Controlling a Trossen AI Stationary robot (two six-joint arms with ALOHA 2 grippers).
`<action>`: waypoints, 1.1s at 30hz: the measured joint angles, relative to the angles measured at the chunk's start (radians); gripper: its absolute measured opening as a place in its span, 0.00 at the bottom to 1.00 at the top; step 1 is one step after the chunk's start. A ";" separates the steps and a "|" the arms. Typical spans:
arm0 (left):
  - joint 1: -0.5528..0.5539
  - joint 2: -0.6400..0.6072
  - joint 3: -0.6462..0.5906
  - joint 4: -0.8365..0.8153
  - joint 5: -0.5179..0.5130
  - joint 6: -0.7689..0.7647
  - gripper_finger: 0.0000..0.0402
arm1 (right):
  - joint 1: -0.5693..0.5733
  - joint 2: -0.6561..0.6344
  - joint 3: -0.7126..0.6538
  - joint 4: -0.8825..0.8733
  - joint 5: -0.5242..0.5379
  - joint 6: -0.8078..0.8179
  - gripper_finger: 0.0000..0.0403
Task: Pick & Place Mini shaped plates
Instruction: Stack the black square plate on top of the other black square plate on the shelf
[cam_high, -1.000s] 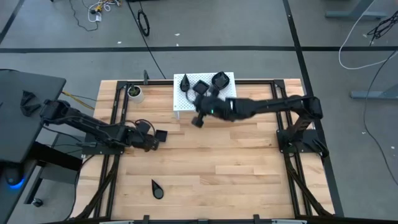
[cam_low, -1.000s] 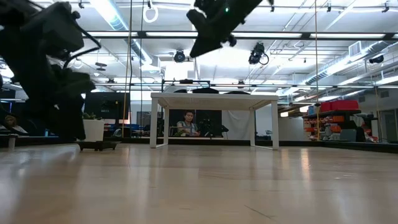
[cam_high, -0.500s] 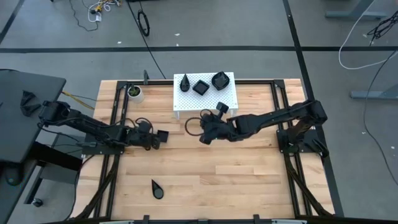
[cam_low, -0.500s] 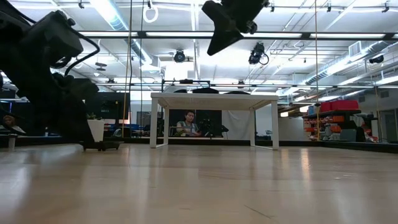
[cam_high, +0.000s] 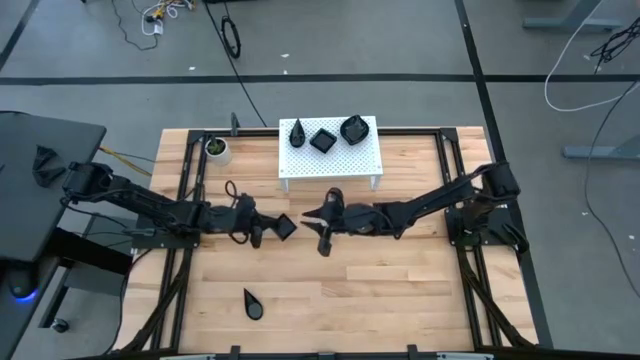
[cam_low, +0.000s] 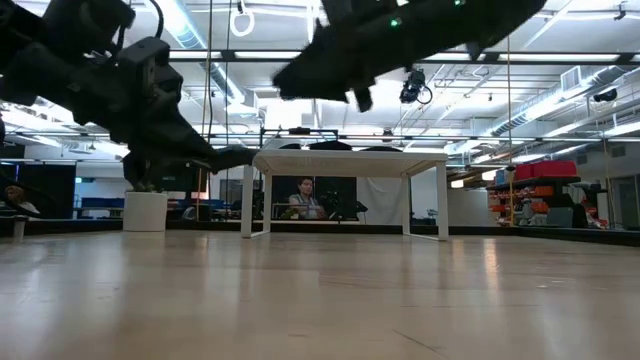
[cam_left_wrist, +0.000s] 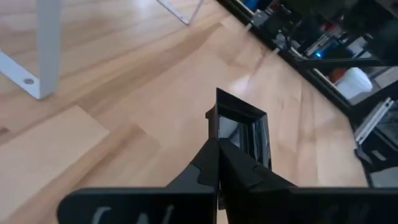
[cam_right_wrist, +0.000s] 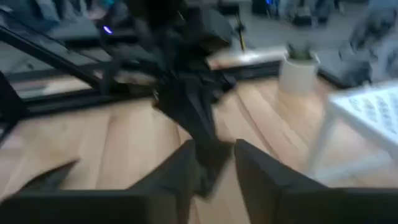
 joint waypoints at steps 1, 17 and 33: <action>0.000 0.000 0.000 0.003 -0.005 0.006 0.01 | 0.001 0.018 0.002 0.047 -0.005 -0.020 0.31; -0.002 0.000 0.000 0.082 -0.046 0.061 0.02 | -0.023 0.238 0.133 0.080 0.061 -0.038 0.48; -0.002 0.000 -0.001 0.164 -0.029 0.215 0.08 | -0.021 0.245 0.147 0.064 0.120 -0.015 0.02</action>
